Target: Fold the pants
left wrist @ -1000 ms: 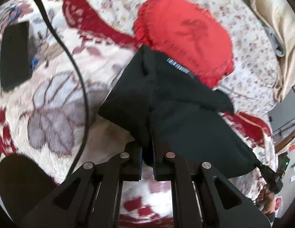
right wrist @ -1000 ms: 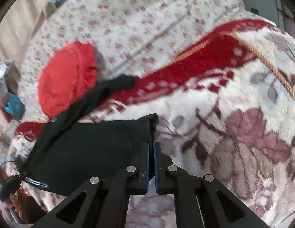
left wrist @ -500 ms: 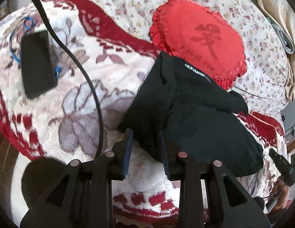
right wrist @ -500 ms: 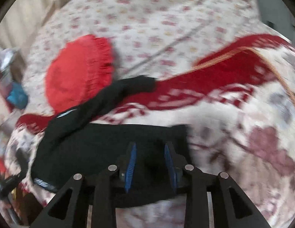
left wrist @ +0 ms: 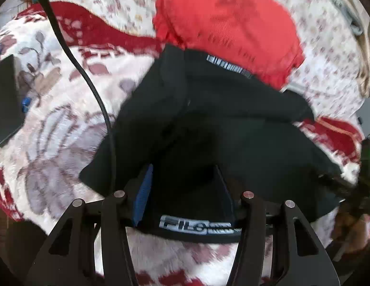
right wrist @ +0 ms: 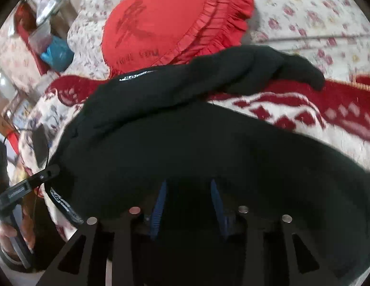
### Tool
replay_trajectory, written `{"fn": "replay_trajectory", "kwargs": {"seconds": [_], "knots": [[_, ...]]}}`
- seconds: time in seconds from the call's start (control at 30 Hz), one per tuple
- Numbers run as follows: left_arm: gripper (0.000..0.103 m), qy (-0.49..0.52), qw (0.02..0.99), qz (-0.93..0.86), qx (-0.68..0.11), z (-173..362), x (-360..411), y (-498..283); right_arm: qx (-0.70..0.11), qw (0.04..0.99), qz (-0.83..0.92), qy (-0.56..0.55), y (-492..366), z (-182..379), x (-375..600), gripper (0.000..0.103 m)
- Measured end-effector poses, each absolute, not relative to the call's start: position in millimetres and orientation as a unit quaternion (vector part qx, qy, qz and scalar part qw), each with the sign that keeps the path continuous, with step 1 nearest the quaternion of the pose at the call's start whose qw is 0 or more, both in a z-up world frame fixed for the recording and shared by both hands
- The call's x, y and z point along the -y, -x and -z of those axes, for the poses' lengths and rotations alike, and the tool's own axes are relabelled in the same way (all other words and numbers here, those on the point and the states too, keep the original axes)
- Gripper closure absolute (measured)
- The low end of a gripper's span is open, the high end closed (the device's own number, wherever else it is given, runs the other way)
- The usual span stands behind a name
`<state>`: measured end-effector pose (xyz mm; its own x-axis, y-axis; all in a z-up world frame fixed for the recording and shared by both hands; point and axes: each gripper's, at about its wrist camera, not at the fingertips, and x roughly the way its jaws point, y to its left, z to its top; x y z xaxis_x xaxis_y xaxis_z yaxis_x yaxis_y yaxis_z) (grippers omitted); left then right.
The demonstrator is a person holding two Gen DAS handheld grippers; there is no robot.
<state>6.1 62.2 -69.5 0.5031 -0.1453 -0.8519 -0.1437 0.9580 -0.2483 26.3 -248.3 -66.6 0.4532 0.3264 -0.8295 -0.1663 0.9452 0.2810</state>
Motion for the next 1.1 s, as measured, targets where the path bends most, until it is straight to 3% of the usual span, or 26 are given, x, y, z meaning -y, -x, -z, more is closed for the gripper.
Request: {"fn": "replay_trajectory", "kwargs": {"seconds": [0.13, 0.33, 0.63, 0.8, 0.97, 1.1], "knots": [[0.051, 0.147, 0.855, 0.019, -0.498, 58.9, -68.4, -15.2, -0.482, 0.855, -0.172, -0.081, -41.0, 38.6, 245.8, 0.064], [0.051, 0.158, 0.856, 0.051, -0.49, 34.6, -85.4, -42.5, -0.445, 0.869, -0.217, -0.017, -117.3, 12.1, 215.6, 0.053], [0.051, 0.165, 0.843, 0.076, -0.507, 39.3, -97.9, -29.8, -0.517, 0.807, -0.279, 0.065, -237.4, 63.7, 164.4, 0.051], [0.051, 0.215, 0.818, 0.093, -0.526, 53.1, -119.1, -8.0, -0.526, 0.793, -0.298, 0.075, -250.4, 88.2, 156.4, 0.052], [0.051, 0.19, 0.835, 0.058, -0.513, 39.9, -131.5, 6.8, -0.495, 0.811, -0.299, 0.09, -231.1, 73.8, 152.7, 0.077], [0.051, 0.223, 0.838, 0.044, -0.497, 31.9, -147.6, 6.9, -0.461, 0.836, -0.284, 0.086, -210.0, 44.4, 152.3, 0.083]]}}
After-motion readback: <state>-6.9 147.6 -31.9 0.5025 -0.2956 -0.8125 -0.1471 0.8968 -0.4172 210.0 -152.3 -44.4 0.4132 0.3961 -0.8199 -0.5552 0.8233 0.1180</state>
